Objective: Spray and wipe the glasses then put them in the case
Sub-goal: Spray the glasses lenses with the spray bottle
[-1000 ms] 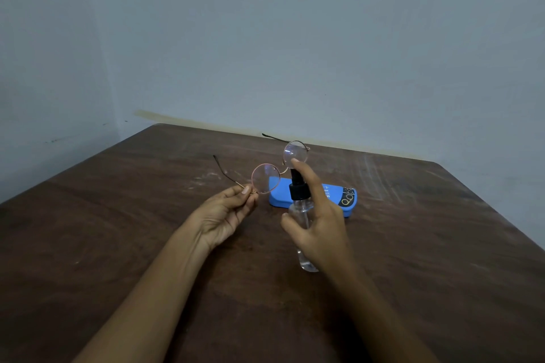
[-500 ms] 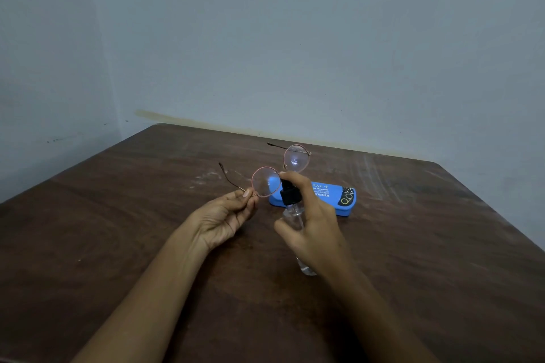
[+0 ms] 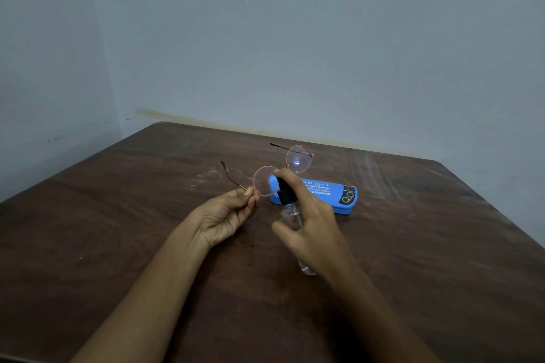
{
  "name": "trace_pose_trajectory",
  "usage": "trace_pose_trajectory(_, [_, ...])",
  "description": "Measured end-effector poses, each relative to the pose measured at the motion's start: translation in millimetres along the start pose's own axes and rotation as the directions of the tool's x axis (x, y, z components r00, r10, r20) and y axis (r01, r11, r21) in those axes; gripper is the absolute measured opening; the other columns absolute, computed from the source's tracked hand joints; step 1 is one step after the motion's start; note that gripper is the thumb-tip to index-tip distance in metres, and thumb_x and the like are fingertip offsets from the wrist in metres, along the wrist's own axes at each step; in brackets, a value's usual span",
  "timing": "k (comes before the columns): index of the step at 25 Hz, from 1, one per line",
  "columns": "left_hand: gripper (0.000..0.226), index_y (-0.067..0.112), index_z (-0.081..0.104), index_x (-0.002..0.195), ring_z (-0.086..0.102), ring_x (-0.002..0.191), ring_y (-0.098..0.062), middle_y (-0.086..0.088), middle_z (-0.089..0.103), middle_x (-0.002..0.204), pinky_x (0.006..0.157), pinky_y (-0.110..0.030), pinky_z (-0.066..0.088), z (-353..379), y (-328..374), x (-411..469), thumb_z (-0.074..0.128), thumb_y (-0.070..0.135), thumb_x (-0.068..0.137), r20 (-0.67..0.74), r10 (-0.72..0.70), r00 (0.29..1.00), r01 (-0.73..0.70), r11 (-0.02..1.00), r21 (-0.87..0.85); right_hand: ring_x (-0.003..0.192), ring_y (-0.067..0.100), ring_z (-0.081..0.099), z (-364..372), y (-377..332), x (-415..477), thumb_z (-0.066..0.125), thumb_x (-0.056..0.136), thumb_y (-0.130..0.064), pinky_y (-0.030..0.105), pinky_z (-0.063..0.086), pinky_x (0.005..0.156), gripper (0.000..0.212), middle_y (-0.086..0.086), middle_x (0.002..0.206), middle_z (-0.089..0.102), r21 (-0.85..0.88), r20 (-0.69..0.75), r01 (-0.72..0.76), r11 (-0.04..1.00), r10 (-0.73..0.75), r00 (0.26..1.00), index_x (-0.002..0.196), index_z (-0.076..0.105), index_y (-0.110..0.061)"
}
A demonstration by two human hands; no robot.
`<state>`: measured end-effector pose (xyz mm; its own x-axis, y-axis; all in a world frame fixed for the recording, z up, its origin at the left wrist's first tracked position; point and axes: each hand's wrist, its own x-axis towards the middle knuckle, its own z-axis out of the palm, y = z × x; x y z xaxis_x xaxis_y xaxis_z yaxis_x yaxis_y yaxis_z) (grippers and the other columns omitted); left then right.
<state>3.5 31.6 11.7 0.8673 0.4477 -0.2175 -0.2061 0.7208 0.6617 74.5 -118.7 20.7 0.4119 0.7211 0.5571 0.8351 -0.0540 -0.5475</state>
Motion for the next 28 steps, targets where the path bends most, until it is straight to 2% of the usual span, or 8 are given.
trace_pose_trajectory(4, [0.027,-0.001,0.055,0.079,0.064,0.048,-0.013,-0.009,0.065,0.055,0.045,-0.013,0.051,0.6,-0.4,-1.4,0.032,-0.007,0.091,0.011,-0.006,1.0,0.006,1.0,-0.002,0.06,-0.006,0.037,-0.5,2.1,0.0,0.051,0.065,-0.02,0.025,0.037,0.065,0.062,-0.027,0.068,0.041,0.013,0.002,-0.038,0.999,0.038,0.999,0.121,0.035,-0.042])
trace_pose_trajectory(8, [0.027,0.0,0.055,0.078,0.064,0.049,-0.012,-0.009,0.065,0.055,0.045,-0.013,0.051,1.3,0.1,-2.9,0.033,-0.006,0.091,0.018,-0.007,1.0,0.007,1.0,0.004,0.065,0.009,0.043,-1.1,-3.2,-1.6,0.05,0.065,-0.021,0.027,0.041,0.065,0.069,-0.016,0.073,0.047,-0.025,0.005,-0.03,0.999,0.03,1.0,0.125,0.029,-0.049])
trace_pose_trajectory(12, [0.026,0.0,0.055,0.076,0.064,0.049,-0.012,-0.008,0.065,0.054,0.045,-0.013,0.051,0.1,0.4,-2.8,0.035,-0.005,0.091,0.014,-0.005,1.0,0.005,1.0,0.005,0.079,0.015,0.053,-0.7,-6.1,-3.9,0.048,0.066,-0.023,0.034,0.048,0.072,0.082,-0.002,0.092,0.057,-0.111,0.013,-0.01,0.994,0.011,1.0,0.132,0.012,-0.057])
trace_pose_trajectory(17, [0.026,0.0,0.055,0.077,0.064,0.048,-0.013,-0.008,0.065,0.054,0.044,-0.013,0.051,-0.5,0.5,-0.7,0.034,-0.005,0.091,0.01,0.0,1.0,0.0,1.0,0.001,0.076,0.019,0.052,0.6,-3.8,-2.8,0.048,0.065,-0.023,0.038,0.049,0.072,0.067,0.001,0.091,0.058,-0.1,-0.007,-0.02,0.995,0.019,1.0,0.124,0.027,-0.047])
trace_pose_trajectory(21, [0.028,0.0,0.055,0.076,0.064,0.047,-0.013,-0.008,0.064,0.053,0.044,-0.013,0.051,-0.3,-0.1,-1.0,0.032,-0.007,0.091,0.003,0.01,1.0,-0.01,1.0,-0.004,0.08,0.017,0.053,-0.1,-4.3,-3.7,0.049,0.066,-0.024,0.037,0.048,0.074,0.063,-0.002,0.098,0.059,-0.086,0.016,-0.034,0.996,0.036,0.999,0.12,0.027,-0.048])
trace_pose_trajectory(24, [0.027,0.0,0.055,0.076,0.064,0.047,-0.013,-0.008,0.065,0.053,0.044,-0.012,0.051,-0.5,0.3,-1.2,0.033,-0.006,0.091,0.005,0.008,1.0,-0.008,1.0,-0.003,0.079,0.018,0.053,-0.1,-5.8,-4.0,0.047,0.066,-0.024,0.038,0.049,0.074,0.07,-0.001,0.097,0.059,-0.11,0.007,-0.024,0.994,0.025,1.0,0.125,0.024,-0.051])
trace_pose_trajectory(28, [0.025,0.0,0.056,0.078,0.064,0.049,-0.012,-0.008,0.065,0.055,0.045,-0.013,0.051,-1.8,0.6,-1.2,0.035,-0.005,0.091,0.015,0.001,1.0,0.0,1.0,-0.012,0.079,0.017,0.053,0.3,-5.3,-2.7,0.046,0.067,-0.023,0.035,0.049,0.072,0.084,0.001,0.092,0.058,-0.132,0.021,-0.004,0.991,0.006,1.0,0.132,0.009,-0.061])
